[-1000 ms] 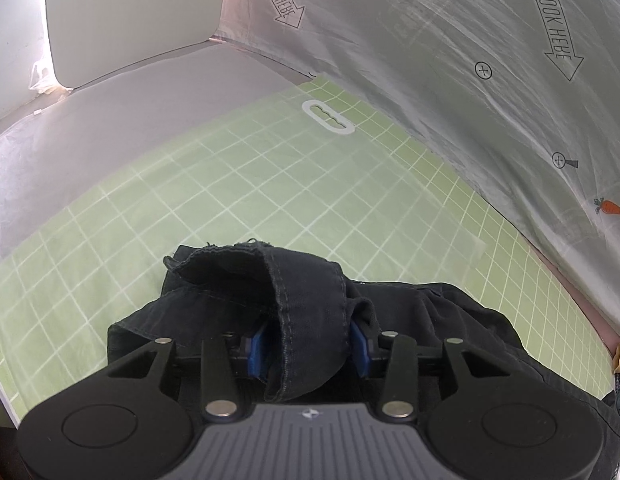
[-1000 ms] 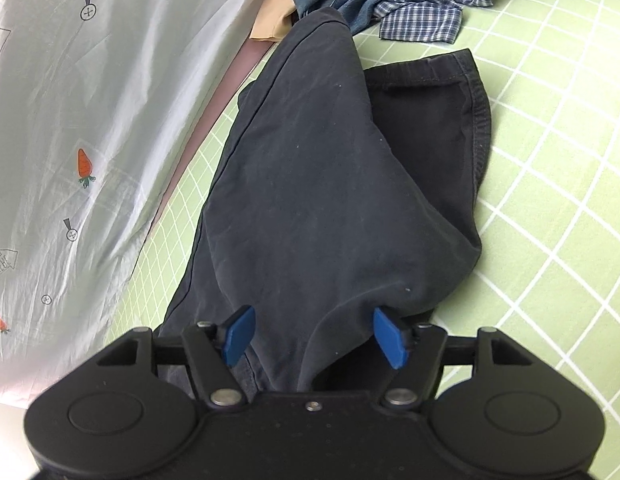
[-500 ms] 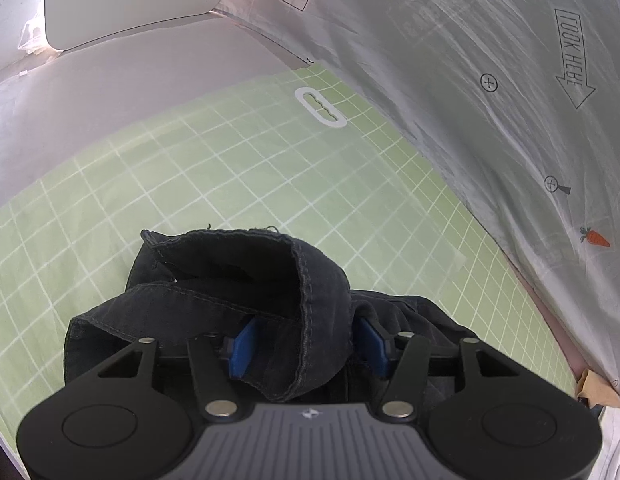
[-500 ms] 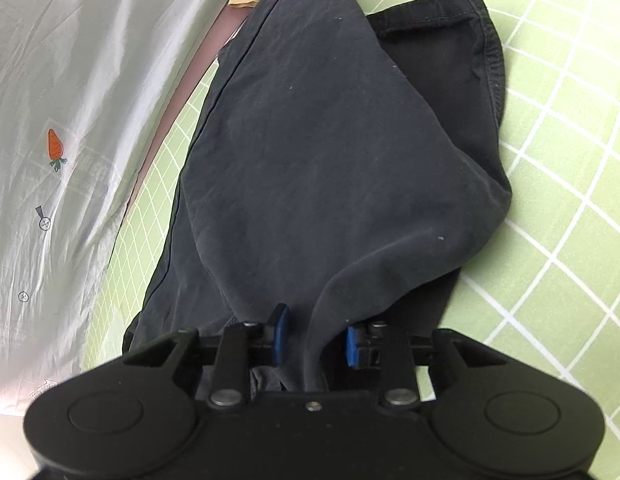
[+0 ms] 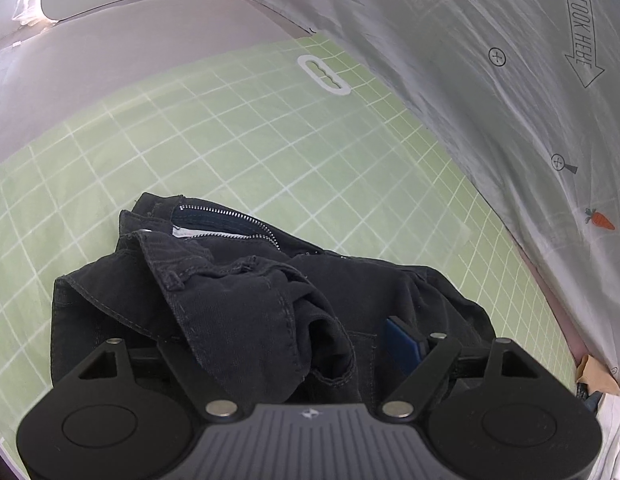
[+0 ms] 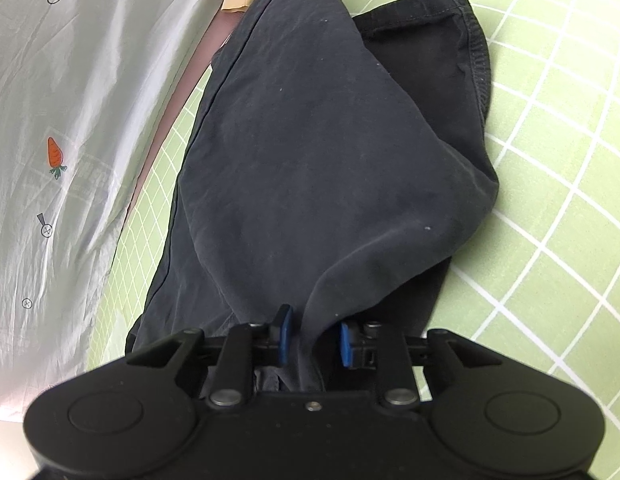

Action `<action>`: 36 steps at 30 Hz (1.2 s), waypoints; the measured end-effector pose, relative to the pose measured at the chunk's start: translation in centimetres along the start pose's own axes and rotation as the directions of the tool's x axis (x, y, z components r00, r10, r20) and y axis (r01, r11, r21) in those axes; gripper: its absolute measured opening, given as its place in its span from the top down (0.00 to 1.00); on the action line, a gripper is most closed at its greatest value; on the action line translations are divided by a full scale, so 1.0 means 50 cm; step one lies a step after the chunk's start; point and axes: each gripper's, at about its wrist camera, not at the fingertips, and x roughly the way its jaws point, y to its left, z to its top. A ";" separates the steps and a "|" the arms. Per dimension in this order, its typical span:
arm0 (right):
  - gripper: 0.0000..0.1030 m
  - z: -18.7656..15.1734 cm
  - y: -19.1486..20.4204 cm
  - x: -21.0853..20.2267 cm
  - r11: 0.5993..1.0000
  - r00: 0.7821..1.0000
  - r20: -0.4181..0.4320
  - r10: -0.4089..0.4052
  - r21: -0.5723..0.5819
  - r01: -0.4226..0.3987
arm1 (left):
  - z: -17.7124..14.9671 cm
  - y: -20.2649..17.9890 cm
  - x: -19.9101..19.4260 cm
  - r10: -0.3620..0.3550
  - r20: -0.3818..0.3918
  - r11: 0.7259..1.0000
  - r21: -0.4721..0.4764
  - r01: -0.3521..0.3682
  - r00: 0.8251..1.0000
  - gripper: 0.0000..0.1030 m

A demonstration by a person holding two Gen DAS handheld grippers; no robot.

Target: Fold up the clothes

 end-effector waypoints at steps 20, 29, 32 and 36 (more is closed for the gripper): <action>0.96 0.135 0.205 -0.061 0.943 0.960 0.167 0.223 -0.287 -0.169 | 0.180 -0.063 -0.031 -0.017 0.180 0.999 -0.026 0.022 0.984 0.72; 0.96 0.212 0.515 -0.013 0.794 0.859 0.338 0.384 -0.595 -0.121 | 0.345 -0.168 0.029 -0.129 0.254 0.992 0.039 0.123 0.959 0.62; 0.71 0.216 0.557 0.040 0.766 0.898 0.311 0.312 -0.641 -0.044 | 0.337 -0.181 0.047 -0.108 0.262 0.994 0.058 0.096 0.959 0.49; 0.62 0.157 0.502 0.116 0.739 0.959 0.248 0.133 -0.670 0.071 | 0.282 -0.145 0.052 -0.109 0.213 0.994 0.055 0.099 0.971 0.41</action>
